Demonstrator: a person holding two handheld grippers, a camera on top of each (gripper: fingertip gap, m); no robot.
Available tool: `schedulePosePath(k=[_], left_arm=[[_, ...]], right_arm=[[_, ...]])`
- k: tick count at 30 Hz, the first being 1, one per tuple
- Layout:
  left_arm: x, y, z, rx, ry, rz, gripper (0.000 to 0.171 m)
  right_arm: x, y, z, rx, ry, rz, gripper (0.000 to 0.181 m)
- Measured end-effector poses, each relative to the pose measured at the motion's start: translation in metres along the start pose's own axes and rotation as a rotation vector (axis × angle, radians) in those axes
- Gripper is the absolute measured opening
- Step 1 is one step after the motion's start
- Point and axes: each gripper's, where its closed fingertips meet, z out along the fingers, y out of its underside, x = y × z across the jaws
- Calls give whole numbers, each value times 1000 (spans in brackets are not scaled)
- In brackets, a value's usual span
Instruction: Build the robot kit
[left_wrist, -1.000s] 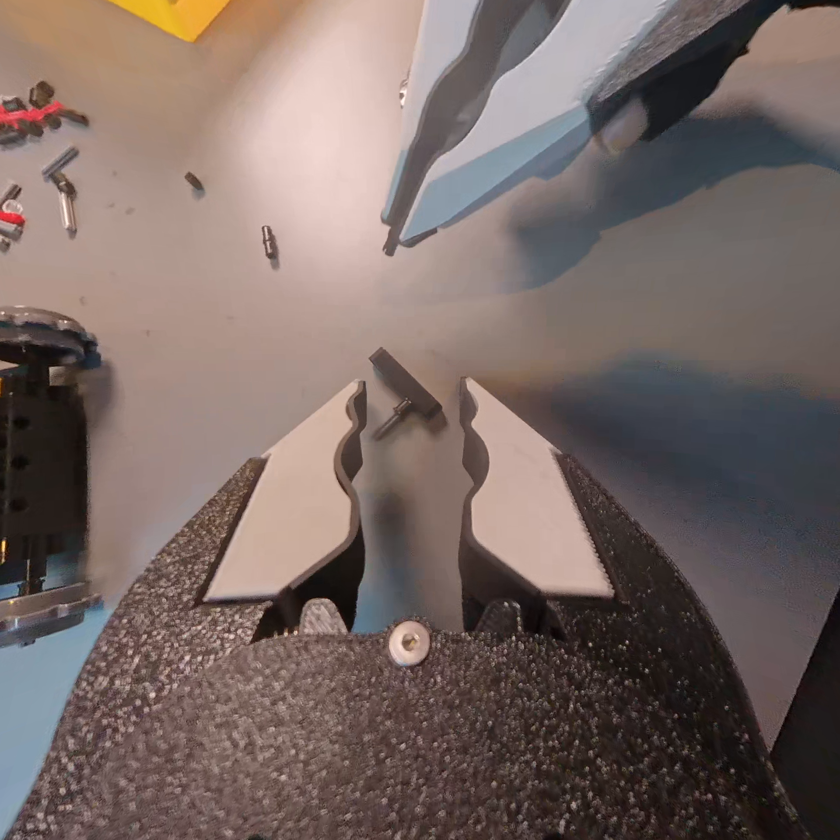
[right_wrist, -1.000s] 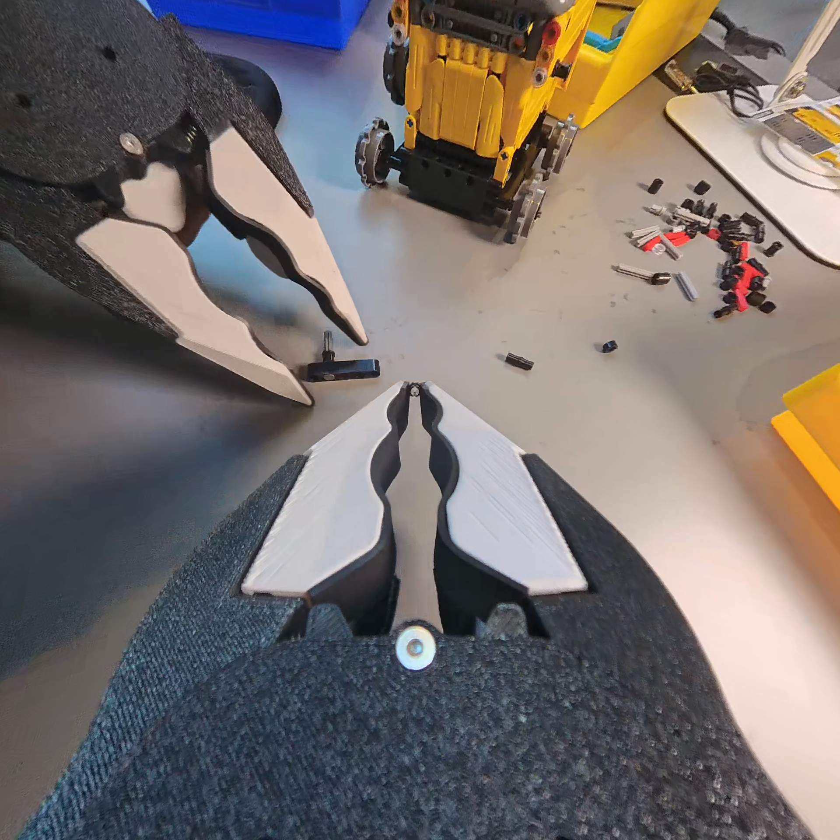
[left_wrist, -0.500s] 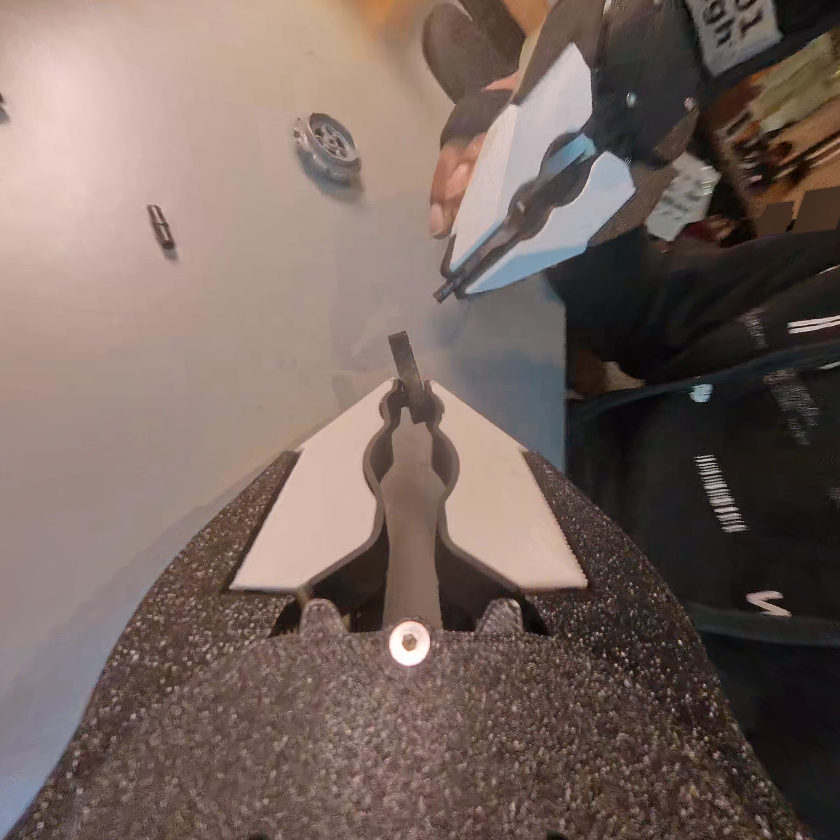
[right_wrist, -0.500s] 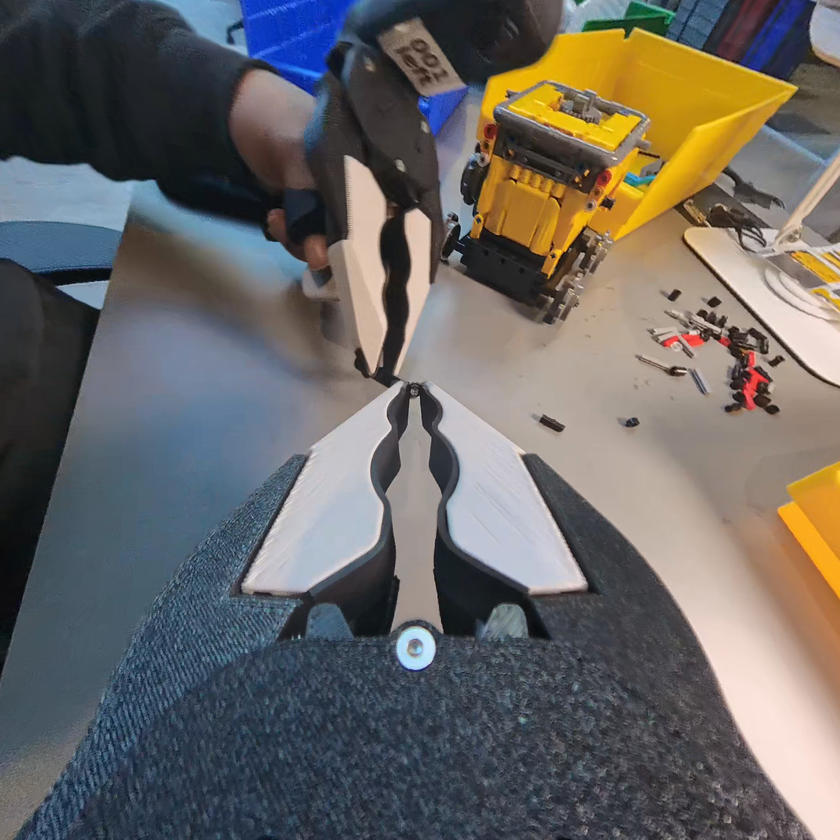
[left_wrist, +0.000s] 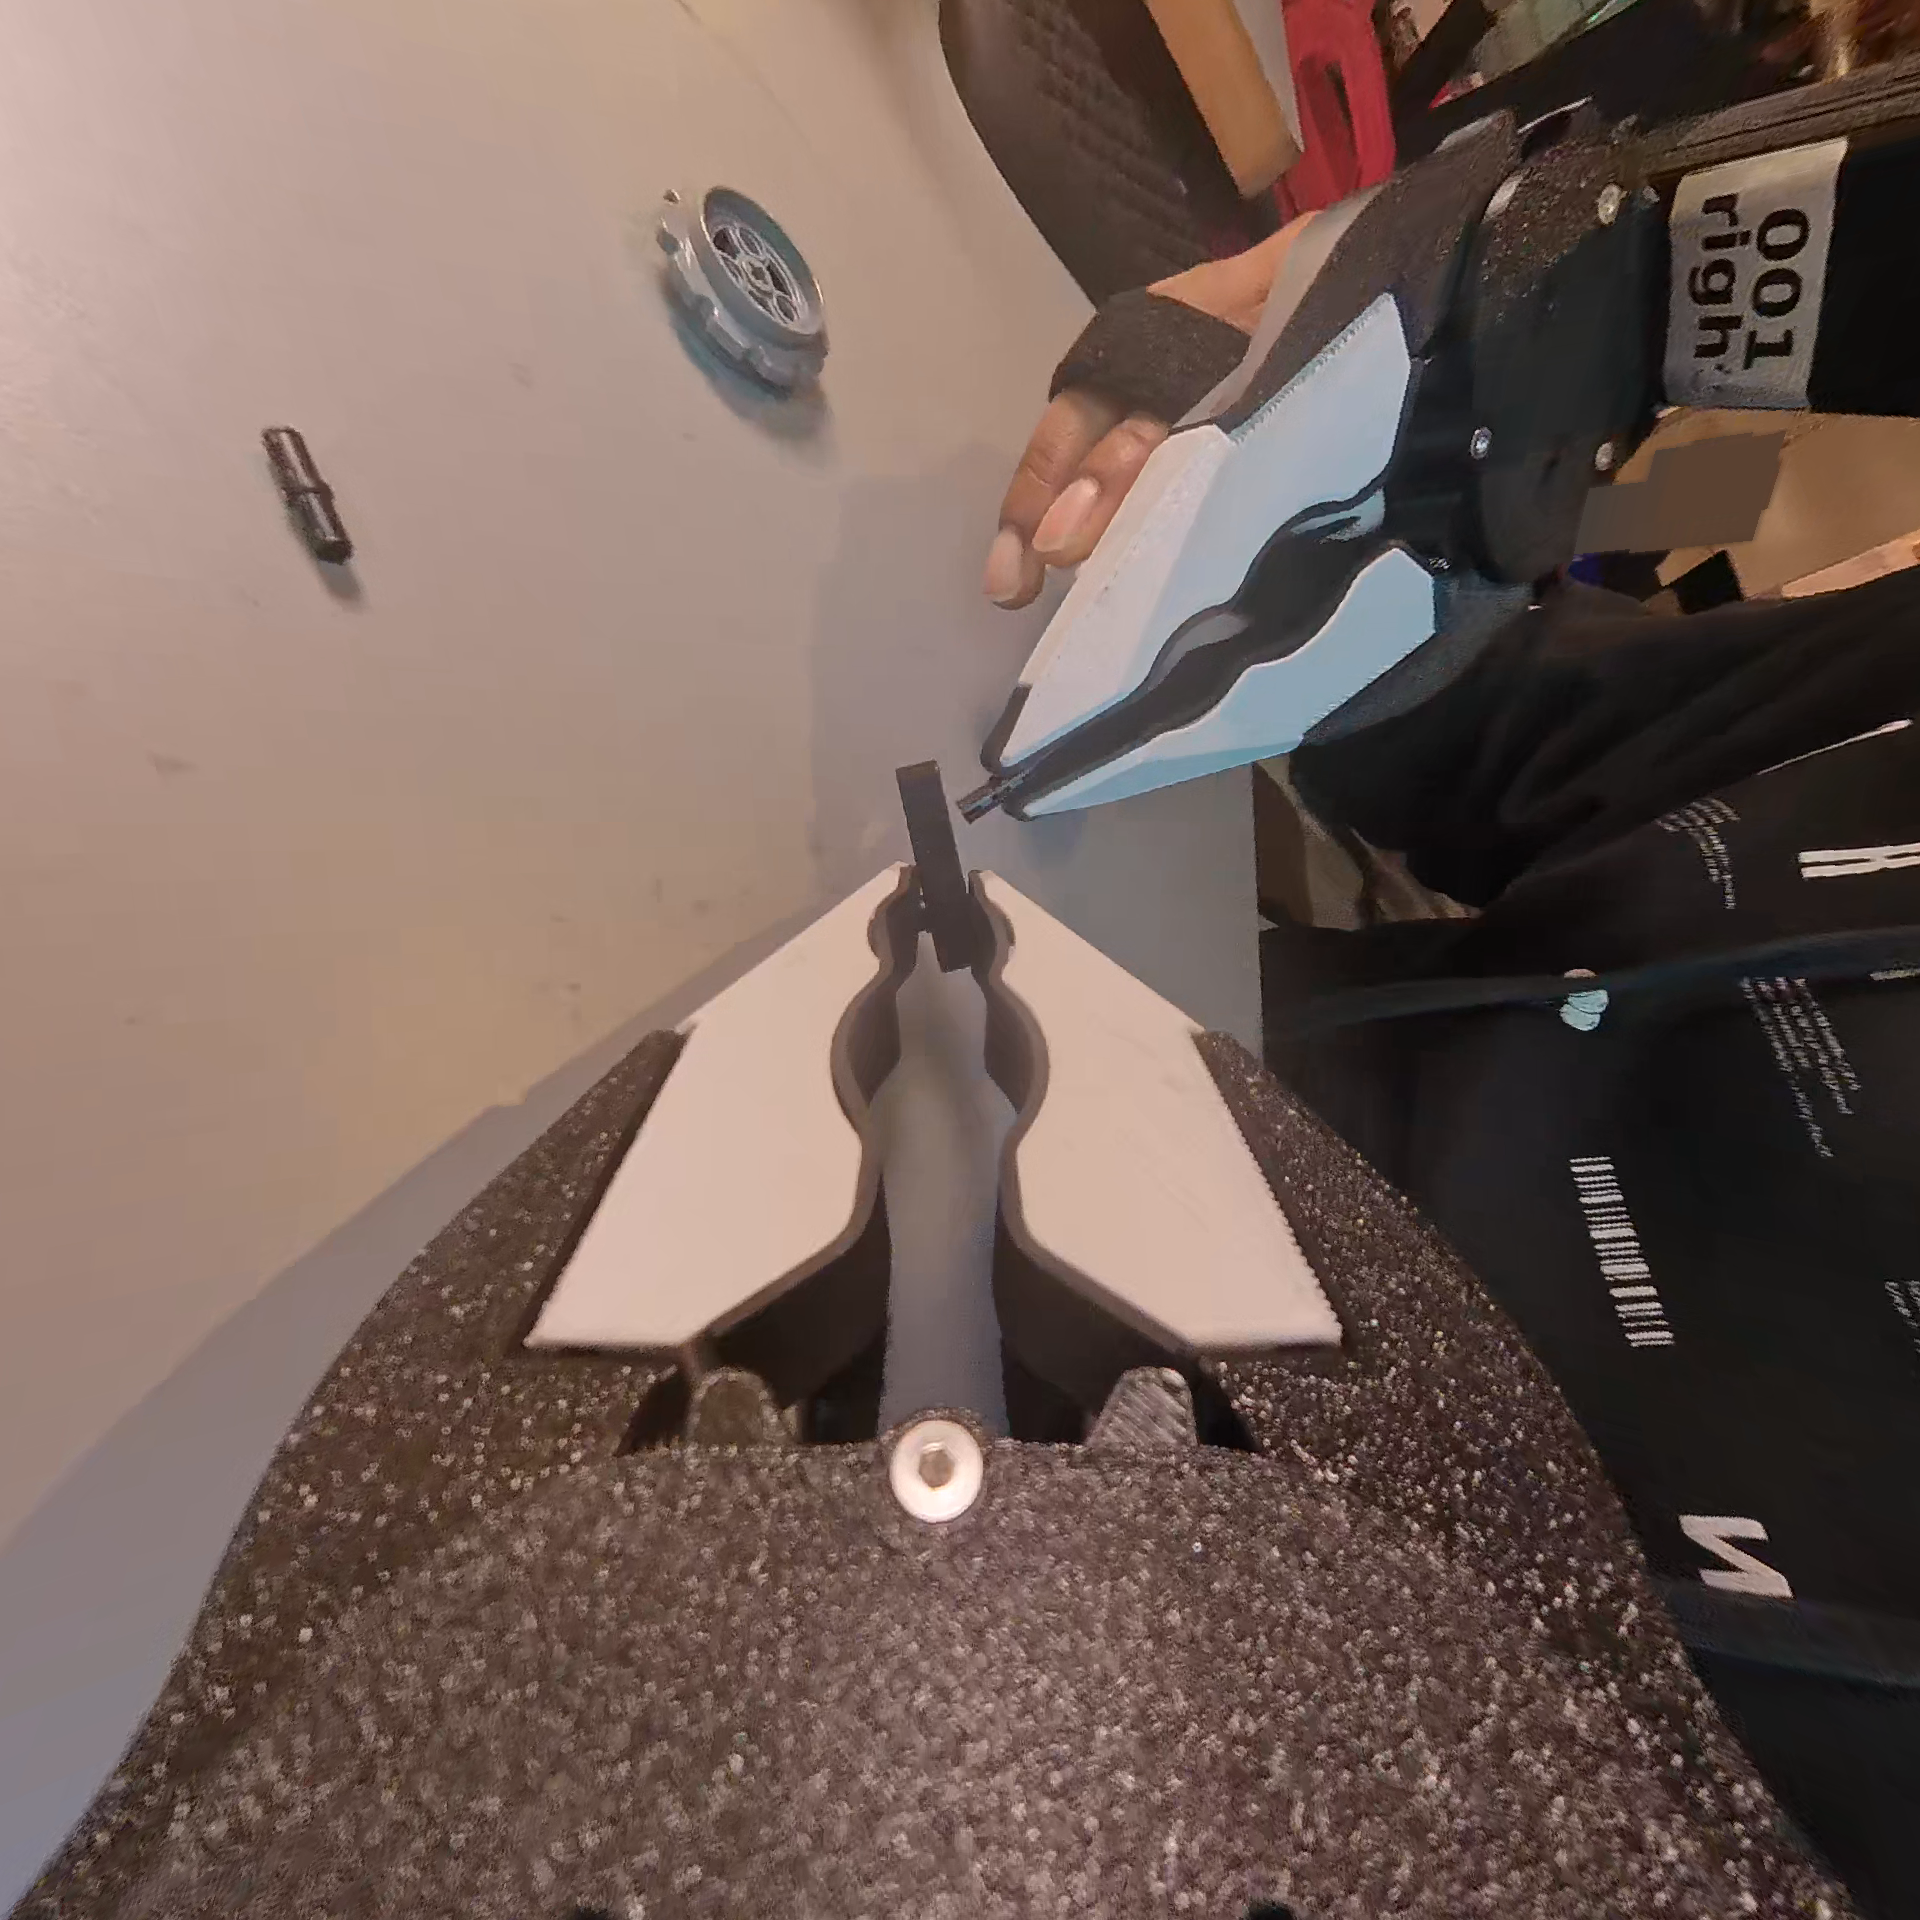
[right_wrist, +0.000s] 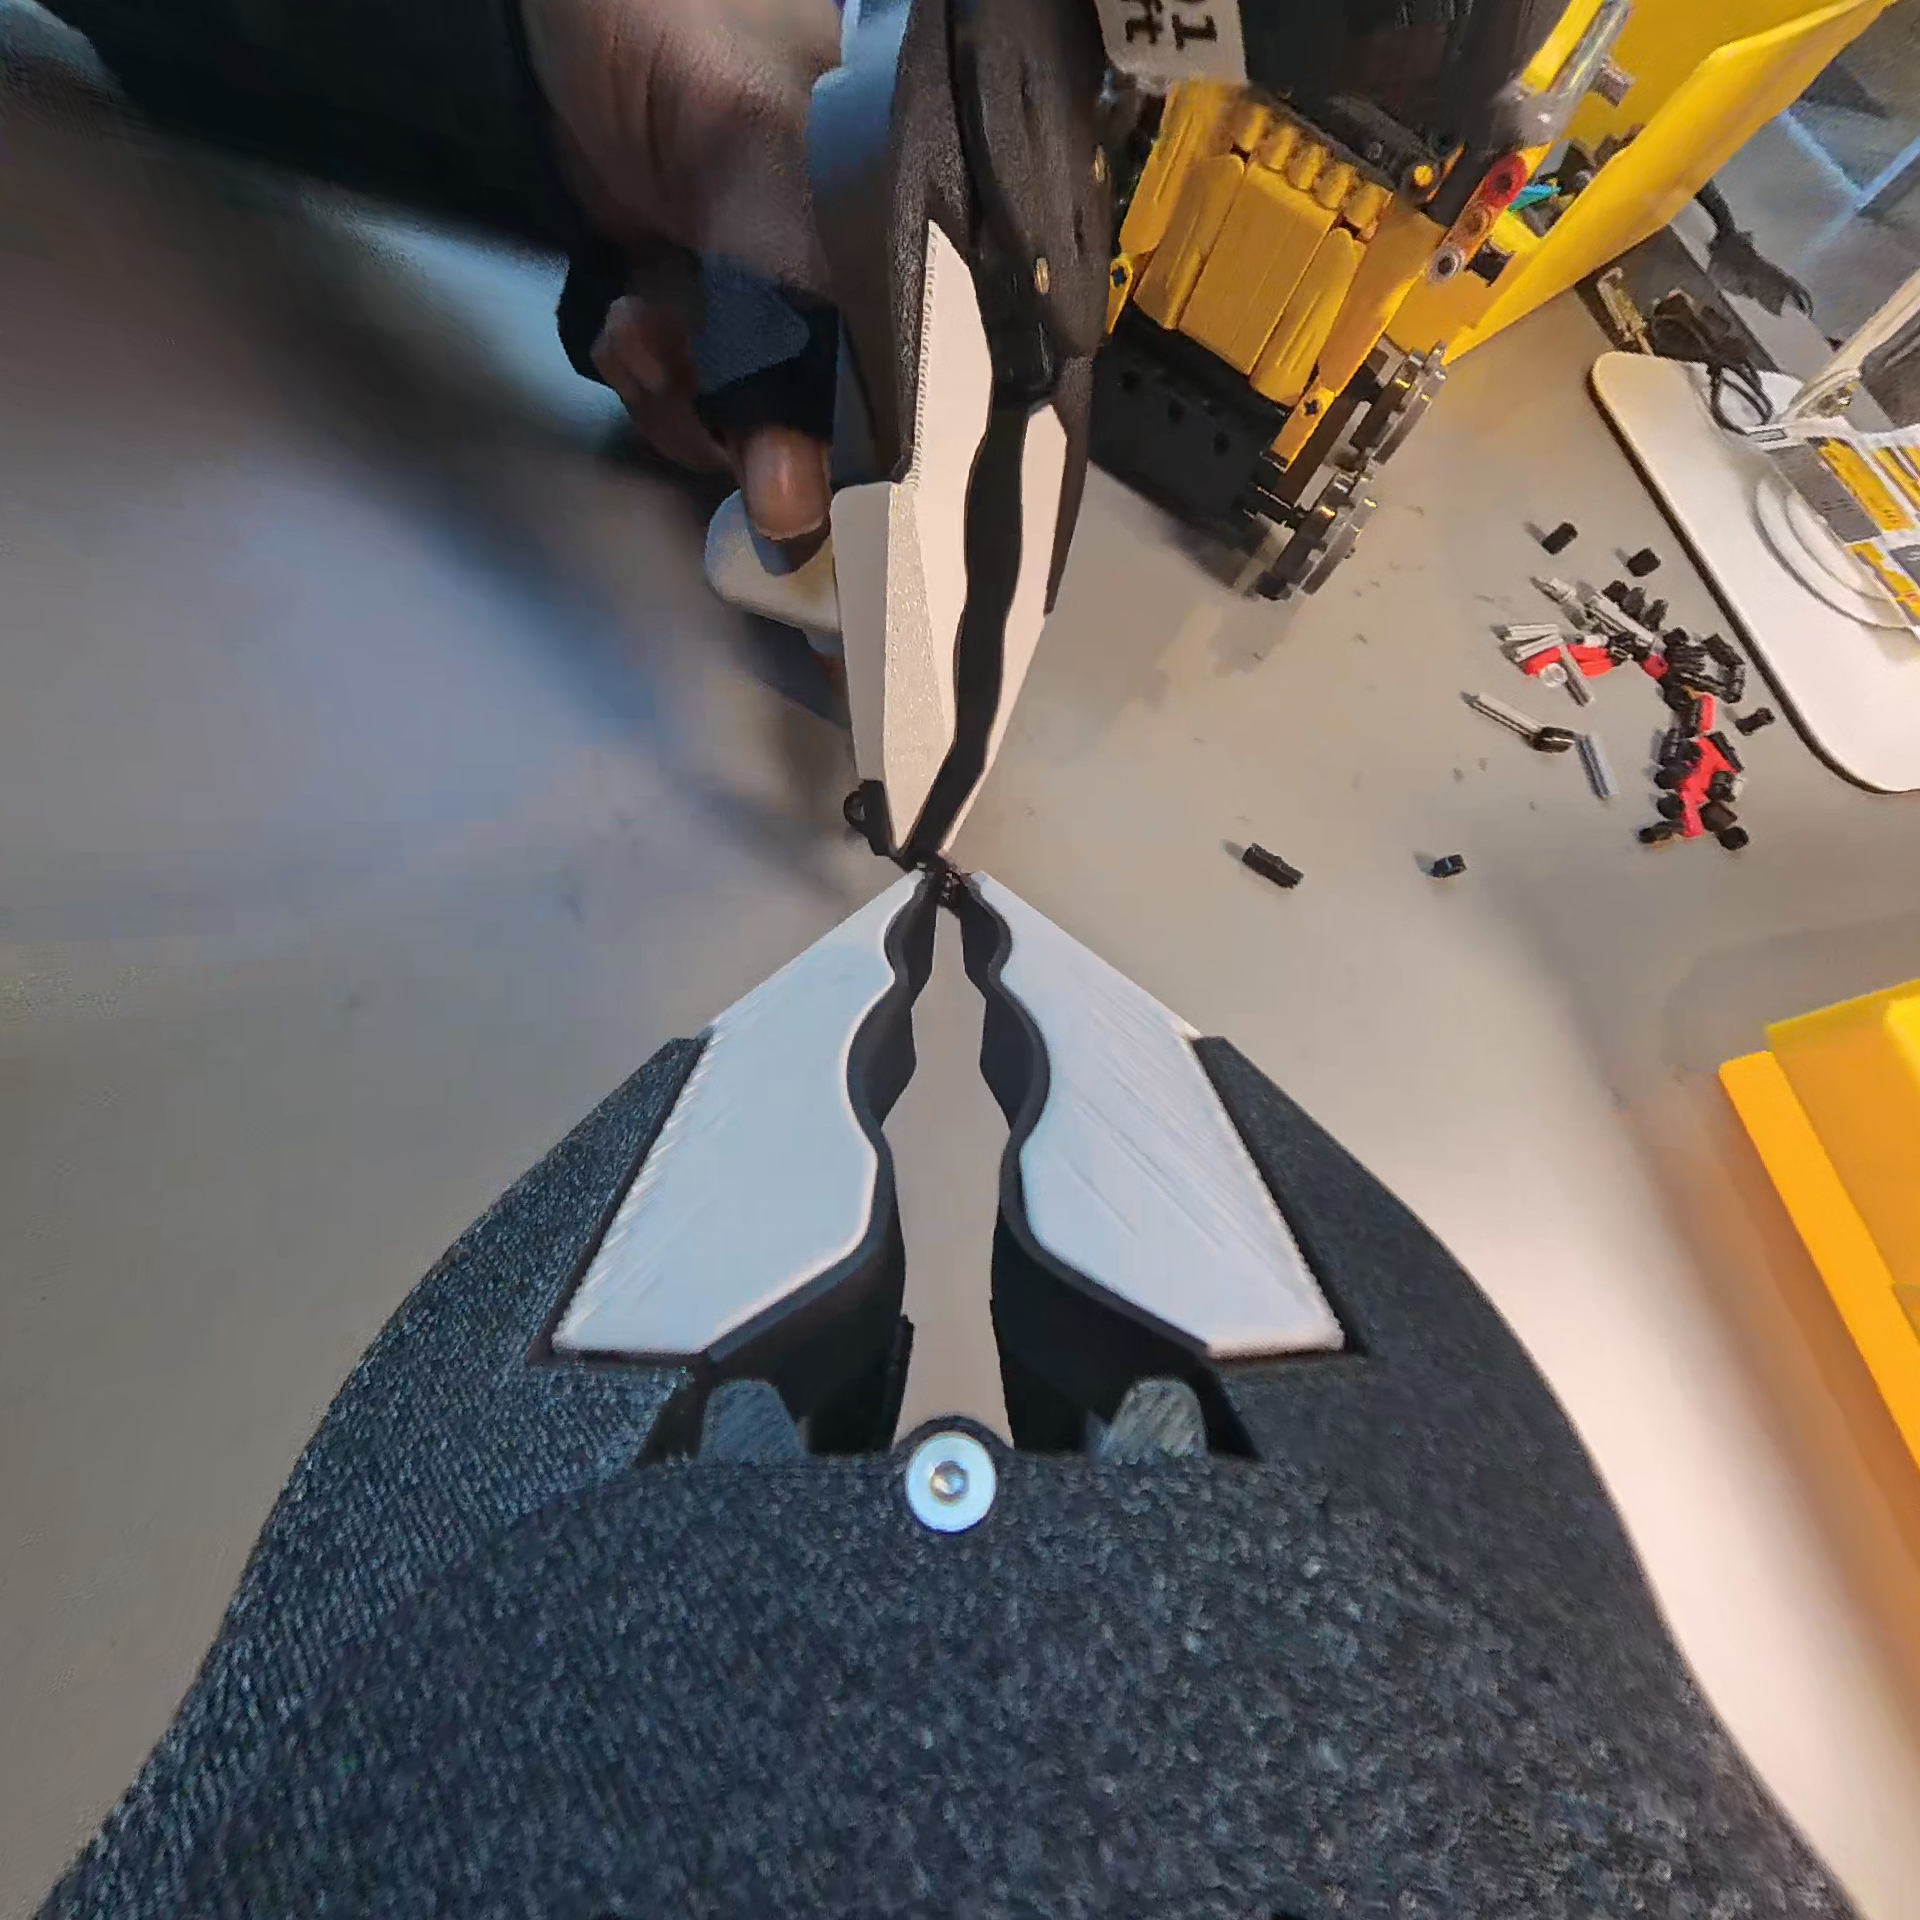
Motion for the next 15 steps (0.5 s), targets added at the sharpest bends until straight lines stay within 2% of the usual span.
schedulePosePath(k=[3, 15], left_arm=[[-2, 0, -1, 2, -40, 40, 6], [-1, -1, -3, 54, -13, 25, 6]], right_arm=[[0, 0, -1, -16, 34, 3, 4], [3, 3, 7, -42, 146, -5, 4]])
